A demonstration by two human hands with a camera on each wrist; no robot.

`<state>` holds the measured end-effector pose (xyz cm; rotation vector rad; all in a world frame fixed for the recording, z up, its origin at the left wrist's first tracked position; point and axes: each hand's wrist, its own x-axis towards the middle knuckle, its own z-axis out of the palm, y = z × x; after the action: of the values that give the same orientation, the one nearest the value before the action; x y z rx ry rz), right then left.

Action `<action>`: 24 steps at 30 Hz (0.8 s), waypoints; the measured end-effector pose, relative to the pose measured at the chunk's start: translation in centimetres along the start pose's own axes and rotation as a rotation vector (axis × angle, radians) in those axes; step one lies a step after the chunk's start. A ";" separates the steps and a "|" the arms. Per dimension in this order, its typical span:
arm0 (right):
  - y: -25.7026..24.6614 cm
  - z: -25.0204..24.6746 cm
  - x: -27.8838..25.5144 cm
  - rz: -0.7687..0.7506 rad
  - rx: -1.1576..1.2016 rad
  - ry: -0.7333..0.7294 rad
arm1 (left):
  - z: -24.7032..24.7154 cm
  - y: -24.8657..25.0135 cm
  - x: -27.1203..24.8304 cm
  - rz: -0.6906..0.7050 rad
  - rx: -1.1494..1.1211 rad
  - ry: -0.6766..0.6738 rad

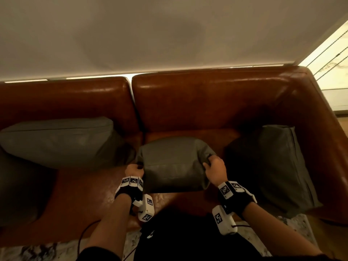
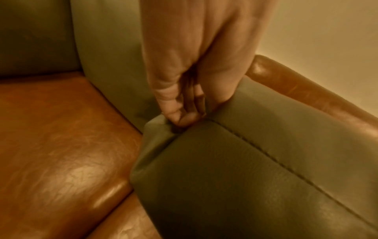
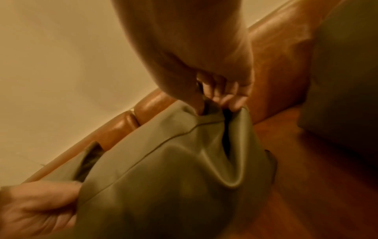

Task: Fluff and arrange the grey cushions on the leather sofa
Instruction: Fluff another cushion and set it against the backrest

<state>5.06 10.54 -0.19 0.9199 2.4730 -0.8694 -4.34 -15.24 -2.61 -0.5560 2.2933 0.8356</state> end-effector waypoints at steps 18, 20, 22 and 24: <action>3.7 -9.6 4.9 0.167 0.728 0.027 | -2.4 4.7 -2.4 -0.026 -0.837 -0.206; 3.9 -8.0 5.1 0.208 0.701 -0.014 | -2.4 4.1 -2.1 0.000 -0.793 -0.199; 3.0 -6.8 4.6 0.214 0.600 0.014 | -2.4 3.3 -2.2 0.047 -0.724 -0.204; 1.8 -6.3 4.1 0.199 0.472 0.082 | -2.2 2.1 -2.0 0.118 -0.528 -0.124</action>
<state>2.61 17.66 1.60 1.3514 2.2248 -1.3970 -5.00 -14.93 0.98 -0.5747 2.0020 1.5072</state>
